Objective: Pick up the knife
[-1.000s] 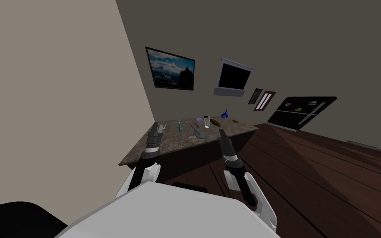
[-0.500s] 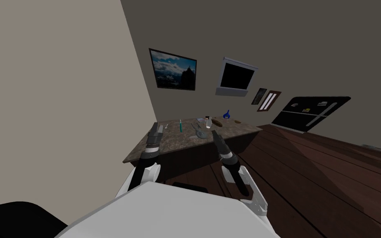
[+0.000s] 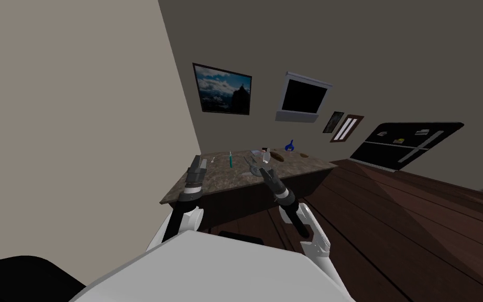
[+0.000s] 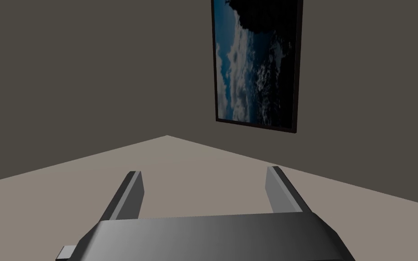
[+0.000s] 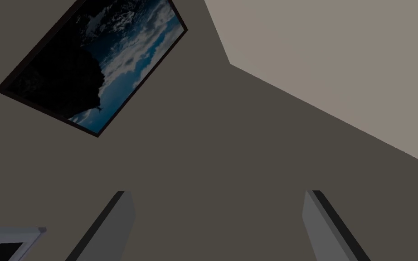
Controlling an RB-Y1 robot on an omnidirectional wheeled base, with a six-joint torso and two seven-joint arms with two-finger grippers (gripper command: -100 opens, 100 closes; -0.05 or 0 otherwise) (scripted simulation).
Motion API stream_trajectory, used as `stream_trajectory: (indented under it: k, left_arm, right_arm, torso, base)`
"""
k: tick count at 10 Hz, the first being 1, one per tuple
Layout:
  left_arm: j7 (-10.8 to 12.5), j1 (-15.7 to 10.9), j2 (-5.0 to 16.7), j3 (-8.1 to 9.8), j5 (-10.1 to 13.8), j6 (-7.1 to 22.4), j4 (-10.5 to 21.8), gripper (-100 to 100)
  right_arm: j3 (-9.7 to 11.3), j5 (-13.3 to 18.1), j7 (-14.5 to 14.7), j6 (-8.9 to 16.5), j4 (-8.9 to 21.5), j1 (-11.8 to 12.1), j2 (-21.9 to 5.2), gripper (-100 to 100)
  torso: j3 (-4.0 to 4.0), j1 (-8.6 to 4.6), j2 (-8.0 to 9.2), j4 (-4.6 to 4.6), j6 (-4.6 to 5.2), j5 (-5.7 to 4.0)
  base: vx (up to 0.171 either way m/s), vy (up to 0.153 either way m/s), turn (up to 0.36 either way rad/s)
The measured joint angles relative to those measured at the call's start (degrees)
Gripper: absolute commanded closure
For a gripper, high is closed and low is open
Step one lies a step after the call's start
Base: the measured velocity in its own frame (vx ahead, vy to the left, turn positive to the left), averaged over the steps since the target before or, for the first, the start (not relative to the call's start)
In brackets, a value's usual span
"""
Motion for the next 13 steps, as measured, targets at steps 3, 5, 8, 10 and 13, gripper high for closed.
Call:
stream_trajectory:
  k: [3, 5, 8, 10, 13]
  left_arm:
    - [0.0, 0.0, 0.0, 0.00, 0.0, 0.0, 0.0, 0]
    - [0.0, 0.0, 0.0, 0.00, 0.0, 0.0, 0.0, 0]
    - [0.0, 0.0, 0.0, 0.00, 0.0, 0.0, 0.0, 0]
    - [0.0, 0.0, 0.0, 0.00, 0.0, 0.0, 0.0, 0]
    - [0.0, 0.0, 0.0, 0.00, 0.0, 0.0, 0.0, 0]
  right_arm:
    - [1.0, 5.3, 0.1, -3.2, 2.4, -3.7, -0.7, -100]
    - [1.1, 8.4, -0.1, -4.6, 3.3, -5.0, -1.0, -100]
    - [1.6, 13.0, -0.4, -6.9, 5.1, -7.8, -1.6, -100]
    - [2.2, 16.7, -0.8, -8.7, 6.4, -10.1, -2.0, -100]
    - [2.7, 21.7, -1.0, -11.8, 8.9, -12.9, -2.6, -100]
  torso:
    - [-0.01, 0.02, -0.02, 0.00, -0.02, 0.00]
    - [-0.01, 0.00, -0.01, 0.00, 0.01, 0.00]
    - [-0.01, -0.01, -0.01, 0.00, 0.01, 0.00]
    - [-0.02, 0.00, -0.02, -0.01, 0.01, 0.00]
    - [-0.02, -0.01, -0.03, -0.01, 0.02, 0.00]
  base:
    - [0.002, 0.001, 0.069]
    - [0.001, 0.001, 0.054]
    - [0.004, 0.000, 0.043]
    - [0.008, -0.002, 0.083]
    - [0.008, -0.002, 0.048]
